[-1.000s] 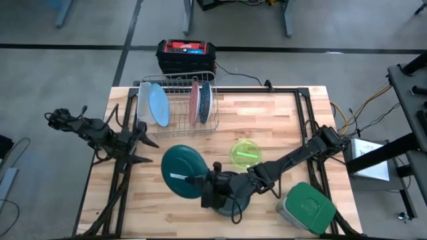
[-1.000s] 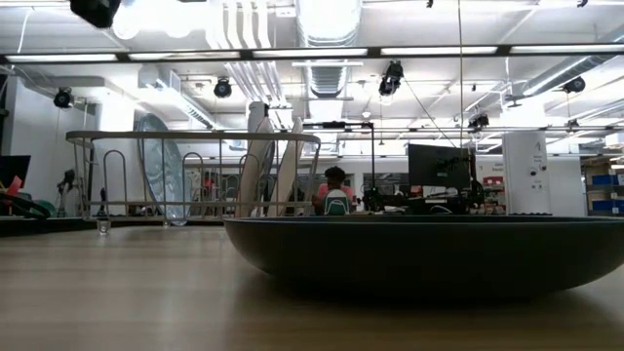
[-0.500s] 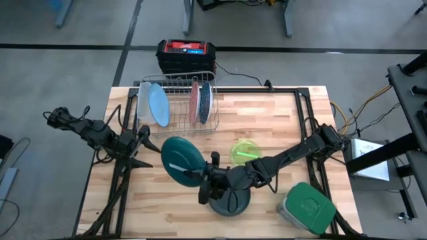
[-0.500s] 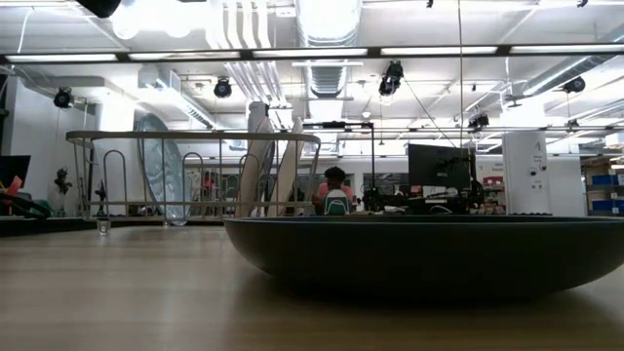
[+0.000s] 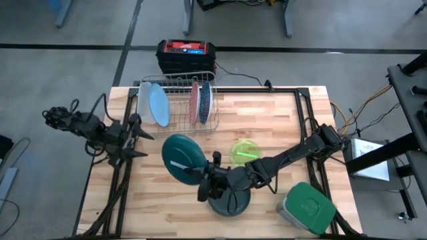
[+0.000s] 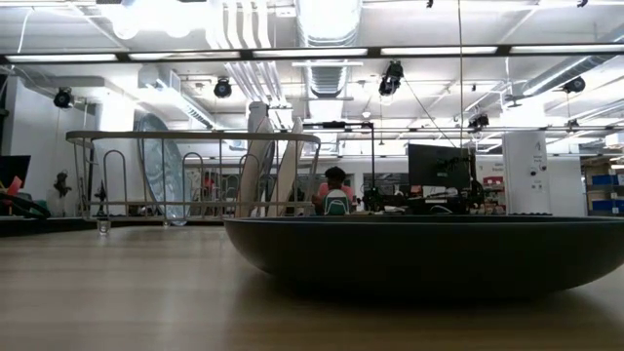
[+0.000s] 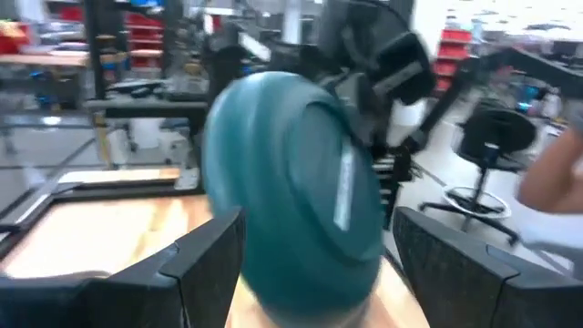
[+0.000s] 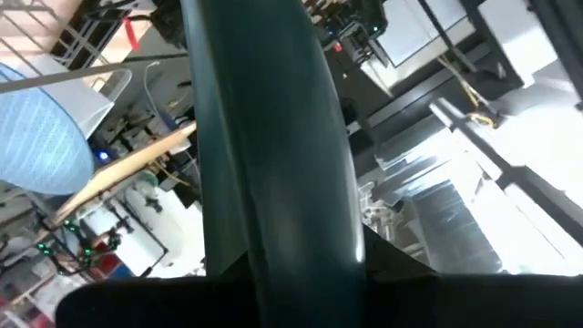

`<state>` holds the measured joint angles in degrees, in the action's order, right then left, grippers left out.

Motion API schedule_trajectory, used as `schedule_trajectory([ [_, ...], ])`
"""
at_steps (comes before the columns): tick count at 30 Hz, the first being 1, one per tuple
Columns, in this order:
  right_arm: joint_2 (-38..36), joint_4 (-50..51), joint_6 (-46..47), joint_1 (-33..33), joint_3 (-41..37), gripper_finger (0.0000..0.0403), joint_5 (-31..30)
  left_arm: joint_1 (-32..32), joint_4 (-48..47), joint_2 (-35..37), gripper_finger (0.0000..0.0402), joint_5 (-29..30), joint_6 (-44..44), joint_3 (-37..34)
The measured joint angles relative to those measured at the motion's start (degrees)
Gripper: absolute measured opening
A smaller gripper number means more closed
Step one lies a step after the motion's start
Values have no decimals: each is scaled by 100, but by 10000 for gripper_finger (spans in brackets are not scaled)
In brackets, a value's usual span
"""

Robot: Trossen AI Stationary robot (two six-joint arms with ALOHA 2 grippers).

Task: Sort dishes
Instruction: Put the green plate into the dish rack

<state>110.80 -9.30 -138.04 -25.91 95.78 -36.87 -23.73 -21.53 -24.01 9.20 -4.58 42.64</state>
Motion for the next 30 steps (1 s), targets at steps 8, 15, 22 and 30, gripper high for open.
schedule_trajectory([
  [8,0,-55,-430,23,-5,14,405,-2,-213,-178,269,91,113,-1],
  [15,0,-337,-1048,71,-10,24,612,-5,-125,-556,269,-119,68,-3],
  [22,0,-358,-1224,161,-10,14,768,-5,297,-934,269,-291,146,-3],
  [30,0,-366,-1322,231,-70,17,819,0,554,-1010,257,-392,393,-7],
])
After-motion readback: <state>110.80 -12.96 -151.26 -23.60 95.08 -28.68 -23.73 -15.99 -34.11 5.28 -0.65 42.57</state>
